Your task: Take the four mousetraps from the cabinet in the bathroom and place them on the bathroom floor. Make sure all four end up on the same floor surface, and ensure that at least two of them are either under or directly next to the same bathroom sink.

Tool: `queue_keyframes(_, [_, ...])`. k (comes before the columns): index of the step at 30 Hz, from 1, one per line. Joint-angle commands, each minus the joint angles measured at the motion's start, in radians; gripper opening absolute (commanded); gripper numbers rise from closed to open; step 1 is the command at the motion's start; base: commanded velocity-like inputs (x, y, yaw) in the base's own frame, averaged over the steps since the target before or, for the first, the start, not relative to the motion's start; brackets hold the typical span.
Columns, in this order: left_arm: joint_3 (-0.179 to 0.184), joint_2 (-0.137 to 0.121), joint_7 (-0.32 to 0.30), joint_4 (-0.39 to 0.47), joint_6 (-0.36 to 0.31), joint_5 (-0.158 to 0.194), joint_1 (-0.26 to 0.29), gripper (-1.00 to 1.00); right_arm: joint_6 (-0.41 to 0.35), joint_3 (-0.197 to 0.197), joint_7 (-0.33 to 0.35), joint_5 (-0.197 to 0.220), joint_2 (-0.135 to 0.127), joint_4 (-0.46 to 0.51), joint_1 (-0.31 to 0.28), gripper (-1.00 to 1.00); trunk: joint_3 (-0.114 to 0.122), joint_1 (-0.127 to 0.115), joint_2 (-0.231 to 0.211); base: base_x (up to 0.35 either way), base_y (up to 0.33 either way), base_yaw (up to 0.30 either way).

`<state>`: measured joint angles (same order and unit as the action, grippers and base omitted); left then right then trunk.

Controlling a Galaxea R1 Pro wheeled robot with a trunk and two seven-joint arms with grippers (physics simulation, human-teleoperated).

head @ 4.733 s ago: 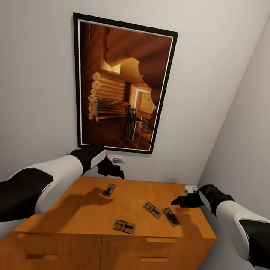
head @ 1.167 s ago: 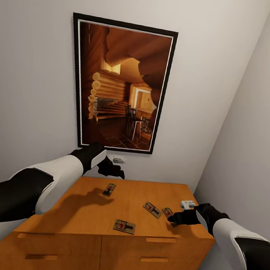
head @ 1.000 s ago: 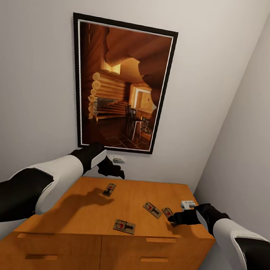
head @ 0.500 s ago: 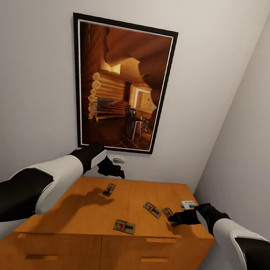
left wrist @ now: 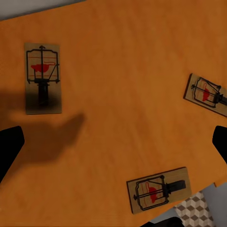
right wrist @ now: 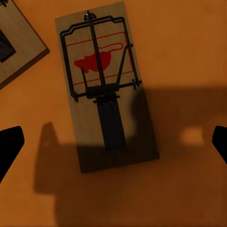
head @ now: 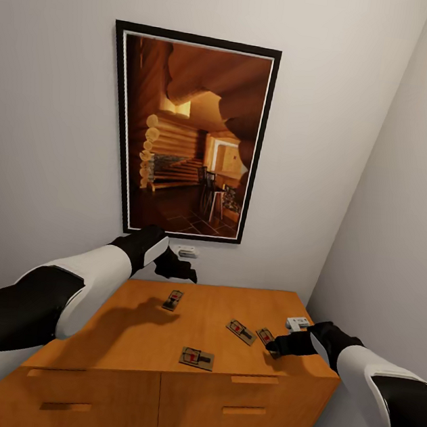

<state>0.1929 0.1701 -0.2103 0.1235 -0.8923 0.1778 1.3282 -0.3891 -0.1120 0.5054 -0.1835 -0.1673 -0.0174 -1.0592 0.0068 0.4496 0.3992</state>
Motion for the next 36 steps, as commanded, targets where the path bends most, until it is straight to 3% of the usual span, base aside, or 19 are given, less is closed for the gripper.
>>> queue_keyframes(1, [0.009,-0.001,-0.001,0.001,-0.003,0.008,0.0,1.0,0.001,-0.008,0.005,-0.001,0.0,-0.001,-0.001,1.0,-0.001,0.0,0.001,0.0,0.0,0.0])
queue_keyframes(36, [0.009,0.0,-0.002,0.001,-0.005,0.006,0.0,1.0,-0.02,-0.009,0.017,-0.002,-0.005,0.002,-0.001,1.0,-0.001,0.0,0.001,0.0,0.0,0.0])
